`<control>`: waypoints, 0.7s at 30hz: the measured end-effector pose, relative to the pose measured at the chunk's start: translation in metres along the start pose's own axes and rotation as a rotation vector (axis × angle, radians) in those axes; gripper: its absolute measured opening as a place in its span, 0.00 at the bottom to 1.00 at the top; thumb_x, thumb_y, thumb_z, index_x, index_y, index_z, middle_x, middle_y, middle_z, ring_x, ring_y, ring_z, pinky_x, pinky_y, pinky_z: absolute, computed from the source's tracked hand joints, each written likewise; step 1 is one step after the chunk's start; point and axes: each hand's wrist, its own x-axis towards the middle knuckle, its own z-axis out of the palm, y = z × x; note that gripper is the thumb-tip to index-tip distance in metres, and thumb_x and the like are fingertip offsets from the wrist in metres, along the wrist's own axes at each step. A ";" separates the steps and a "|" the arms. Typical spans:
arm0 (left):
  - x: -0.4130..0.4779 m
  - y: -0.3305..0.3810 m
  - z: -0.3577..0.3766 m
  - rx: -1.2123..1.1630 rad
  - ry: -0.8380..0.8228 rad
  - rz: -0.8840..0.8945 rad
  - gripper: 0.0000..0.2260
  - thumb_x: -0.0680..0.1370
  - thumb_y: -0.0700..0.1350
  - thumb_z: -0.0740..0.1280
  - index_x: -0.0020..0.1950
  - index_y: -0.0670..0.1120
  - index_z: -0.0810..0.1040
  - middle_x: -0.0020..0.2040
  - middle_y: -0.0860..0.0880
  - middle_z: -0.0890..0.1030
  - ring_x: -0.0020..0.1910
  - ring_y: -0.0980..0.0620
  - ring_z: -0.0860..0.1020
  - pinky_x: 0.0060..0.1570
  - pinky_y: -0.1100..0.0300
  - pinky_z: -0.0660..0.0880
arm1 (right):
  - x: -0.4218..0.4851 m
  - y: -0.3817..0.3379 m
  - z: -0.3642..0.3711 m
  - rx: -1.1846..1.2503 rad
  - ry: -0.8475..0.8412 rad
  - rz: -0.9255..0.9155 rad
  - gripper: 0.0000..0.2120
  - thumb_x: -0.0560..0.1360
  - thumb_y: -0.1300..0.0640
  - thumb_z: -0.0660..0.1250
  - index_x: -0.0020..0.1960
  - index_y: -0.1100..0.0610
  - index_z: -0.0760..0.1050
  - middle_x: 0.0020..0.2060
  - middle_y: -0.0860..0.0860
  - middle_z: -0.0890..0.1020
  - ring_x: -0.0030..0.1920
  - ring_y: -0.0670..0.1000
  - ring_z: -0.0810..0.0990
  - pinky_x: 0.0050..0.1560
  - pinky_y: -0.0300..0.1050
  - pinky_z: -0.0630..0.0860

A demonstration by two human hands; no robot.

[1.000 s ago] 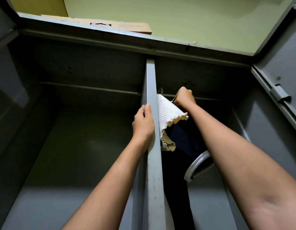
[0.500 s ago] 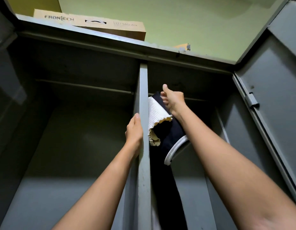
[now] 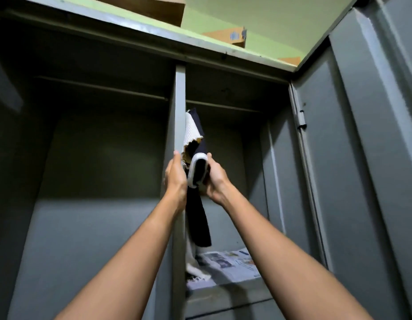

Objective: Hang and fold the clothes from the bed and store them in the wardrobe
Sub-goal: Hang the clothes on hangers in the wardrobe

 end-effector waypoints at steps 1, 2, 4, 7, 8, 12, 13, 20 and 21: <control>-0.011 -0.002 0.001 -0.001 -0.012 -0.012 0.24 0.77 0.63 0.56 0.62 0.49 0.76 0.58 0.50 0.77 0.58 0.48 0.74 0.63 0.53 0.69 | -0.013 0.003 -0.005 -0.029 -0.002 0.022 0.20 0.80 0.41 0.52 0.52 0.54 0.76 0.46 0.54 0.81 0.46 0.53 0.79 0.54 0.52 0.75; -0.017 -0.004 0.002 -0.016 -0.025 0.000 0.27 0.73 0.66 0.58 0.61 0.49 0.77 0.58 0.49 0.78 0.58 0.48 0.76 0.63 0.51 0.70 | -0.025 0.004 -0.007 -0.058 -0.011 0.036 0.21 0.80 0.40 0.51 0.55 0.53 0.75 0.52 0.54 0.80 0.51 0.54 0.78 0.59 0.57 0.71; -0.022 -0.025 0.004 -0.021 -0.064 -0.021 0.33 0.64 0.71 0.60 0.59 0.50 0.79 0.57 0.47 0.80 0.58 0.46 0.77 0.63 0.47 0.70 | -0.053 0.005 -0.016 -0.117 0.001 0.071 0.25 0.80 0.40 0.49 0.65 0.54 0.71 0.64 0.54 0.75 0.64 0.55 0.72 0.65 0.63 0.62; -0.068 -0.028 0.007 -0.027 -0.113 -0.080 0.27 0.75 0.63 0.57 0.66 0.48 0.74 0.65 0.47 0.75 0.65 0.49 0.72 0.68 0.54 0.63 | -0.098 -0.001 -0.030 -0.178 0.059 0.102 0.28 0.79 0.38 0.47 0.72 0.53 0.64 0.71 0.55 0.67 0.71 0.56 0.64 0.68 0.66 0.56; -0.091 -0.028 0.008 -0.040 -0.122 -0.102 0.24 0.79 0.59 0.55 0.69 0.47 0.71 0.67 0.49 0.72 0.67 0.51 0.69 0.65 0.59 0.61 | -0.118 -0.002 -0.037 -0.189 0.090 0.111 0.28 0.79 0.38 0.47 0.72 0.52 0.63 0.71 0.55 0.66 0.71 0.57 0.64 0.68 0.66 0.56; -0.153 -0.042 0.016 -0.067 -0.159 -0.213 0.22 0.81 0.55 0.52 0.71 0.45 0.66 0.70 0.46 0.70 0.69 0.51 0.67 0.66 0.56 0.59 | -0.191 -0.008 -0.061 -0.233 0.234 0.137 0.27 0.79 0.38 0.48 0.71 0.53 0.66 0.69 0.56 0.69 0.69 0.57 0.66 0.67 0.63 0.58; -0.176 -0.046 0.021 -0.086 -0.188 -0.256 0.23 0.82 0.54 0.52 0.72 0.44 0.65 0.70 0.45 0.69 0.70 0.51 0.66 0.68 0.55 0.58 | -0.218 -0.011 -0.071 -0.242 0.283 0.141 0.27 0.79 0.38 0.48 0.70 0.52 0.67 0.68 0.56 0.70 0.69 0.57 0.66 0.67 0.62 0.59; -0.337 -0.066 0.060 -0.246 -0.361 -0.457 0.22 0.82 0.51 0.52 0.73 0.42 0.64 0.72 0.45 0.67 0.70 0.51 0.66 0.70 0.57 0.57 | -0.392 -0.027 -0.137 -0.379 0.522 0.144 0.26 0.80 0.39 0.48 0.70 0.51 0.67 0.68 0.51 0.71 0.69 0.52 0.67 0.65 0.58 0.61; -0.366 -0.068 0.071 -0.263 -0.403 -0.491 0.21 0.82 0.51 0.52 0.72 0.42 0.65 0.71 0.44 0.68 0.70 0.51 0.66 0.70 0.57 0.58 | -0.421 -0.033 -0.146 -0.408 0.566 0.146 0.26 0.80 0.39 0.48 0.70 0.52 0.67 0.68 0.51 0.71 0.69 0.52 0.67 0.66 0.58 0.61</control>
